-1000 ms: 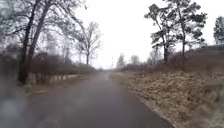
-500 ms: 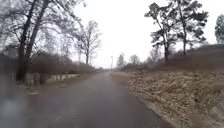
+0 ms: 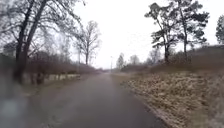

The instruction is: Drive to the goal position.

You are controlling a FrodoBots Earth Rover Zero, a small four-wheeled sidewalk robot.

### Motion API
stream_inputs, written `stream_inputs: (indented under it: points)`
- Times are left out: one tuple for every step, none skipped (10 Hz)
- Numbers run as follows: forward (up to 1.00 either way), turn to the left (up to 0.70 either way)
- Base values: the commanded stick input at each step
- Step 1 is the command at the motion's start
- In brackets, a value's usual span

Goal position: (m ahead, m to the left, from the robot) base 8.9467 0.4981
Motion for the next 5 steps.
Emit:
stream_inputs:
  points:
    - [0.70, 0.00]
    - [0.70, 0.00]
    - [0.70, 0.00]
    - [0.70, 0.00]
    - [0.70, 0.00]
